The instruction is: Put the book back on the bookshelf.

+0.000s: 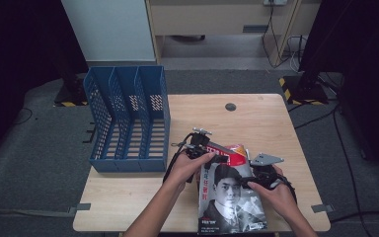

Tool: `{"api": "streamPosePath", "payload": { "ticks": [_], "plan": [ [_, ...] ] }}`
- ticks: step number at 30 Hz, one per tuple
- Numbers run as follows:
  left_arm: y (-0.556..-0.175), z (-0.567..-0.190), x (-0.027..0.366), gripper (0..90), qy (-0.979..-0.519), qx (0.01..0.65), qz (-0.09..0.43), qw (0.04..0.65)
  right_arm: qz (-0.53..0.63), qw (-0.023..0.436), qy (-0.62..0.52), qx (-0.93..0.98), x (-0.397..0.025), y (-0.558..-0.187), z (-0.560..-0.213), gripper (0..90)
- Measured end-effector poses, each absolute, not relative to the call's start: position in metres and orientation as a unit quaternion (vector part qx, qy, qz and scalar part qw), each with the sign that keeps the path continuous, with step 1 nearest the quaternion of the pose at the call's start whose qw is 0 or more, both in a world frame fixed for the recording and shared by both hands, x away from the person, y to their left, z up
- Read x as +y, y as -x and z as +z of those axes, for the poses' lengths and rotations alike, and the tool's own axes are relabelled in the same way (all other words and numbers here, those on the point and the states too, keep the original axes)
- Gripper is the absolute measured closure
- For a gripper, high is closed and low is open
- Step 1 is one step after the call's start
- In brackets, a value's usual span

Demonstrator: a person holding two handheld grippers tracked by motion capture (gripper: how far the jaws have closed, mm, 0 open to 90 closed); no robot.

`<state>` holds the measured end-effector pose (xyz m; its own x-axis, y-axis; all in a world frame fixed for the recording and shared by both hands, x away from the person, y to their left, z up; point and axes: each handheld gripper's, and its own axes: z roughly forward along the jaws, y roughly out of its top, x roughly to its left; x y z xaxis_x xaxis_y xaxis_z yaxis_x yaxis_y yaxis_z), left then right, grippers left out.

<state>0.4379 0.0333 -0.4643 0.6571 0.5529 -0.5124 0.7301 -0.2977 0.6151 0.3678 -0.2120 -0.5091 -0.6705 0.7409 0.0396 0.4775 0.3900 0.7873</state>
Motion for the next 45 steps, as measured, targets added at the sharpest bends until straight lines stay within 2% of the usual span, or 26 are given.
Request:
{"api": "streamPosePath", "payload": {
  "ticks": [1, 4, 10, 16, 21, 26, 34, 39, 45],
  "plan": [
    [-0.437, -0.464, 0.033, 34.2, -0.799, 0.394, -0.105, 0.442, 0.407, 0.162, -0.372, 0.818, -0.212, -0.367, -0.509, 24.3],
    [-0.436, -0.463, 0.032, 34.6, -0.798, 0.395, -0.095, 0.445, 0.405, 0.16, -0.372, 0.819, -0.211, -0.367, -0.509, 23.9],
    [-0.437, -0.46, 0.035, 50.6, -0.802, 0.391, -0.09, 0.442, 0.406, 0.16, -0.372, 0.819, -0.211, -0.368, -0.509, 23.7],
    [-0.44, -0.457, 0.041, 59.6, -0.804, 0.393, -0.105, 0.433, 0.41, 0.158, -0.373, 0.817, -0.213, -0.368, -0.51, 23.4],
    [-0.44, -0.458, 0.039, 64.2, -0.802, 0.395, -0.105, 0.434, 0.407, 0.162, -0.372, 0.818, -0.211, -0.367, -0.51, 23.2],
    [-0.439, -0.459, 0.032, 65.1, -0.809, 0.392, -0.1, 0.426, 0.406, 0.165, -0.371, 0.818, -0.211, -0.367, -0.509, 23.2],
    [-0.439, -0.46, 0.034, 77.6, -0.809, 0.4, -0.089, 0.422, 0.408, 0.162, -0.375, 0.817, -0.211, -0.367, -0.509, 22.8],
    [-0.437, -0.455, 0.04, 80.1, -0.8, 0.398, -0.089, 0.441, 0.417, 0.144, -0.387, 0.81, -0.218, -0.368, -0.506, 16.9],
    [-0.435, -0.444, 0.046, 85.6, -0.795, 0.388, -0.083, 0.46, 0.448, 0.138, -0.397, 0.789, -0.233, -0.367, -0.498, 16.3]
  ]
}}
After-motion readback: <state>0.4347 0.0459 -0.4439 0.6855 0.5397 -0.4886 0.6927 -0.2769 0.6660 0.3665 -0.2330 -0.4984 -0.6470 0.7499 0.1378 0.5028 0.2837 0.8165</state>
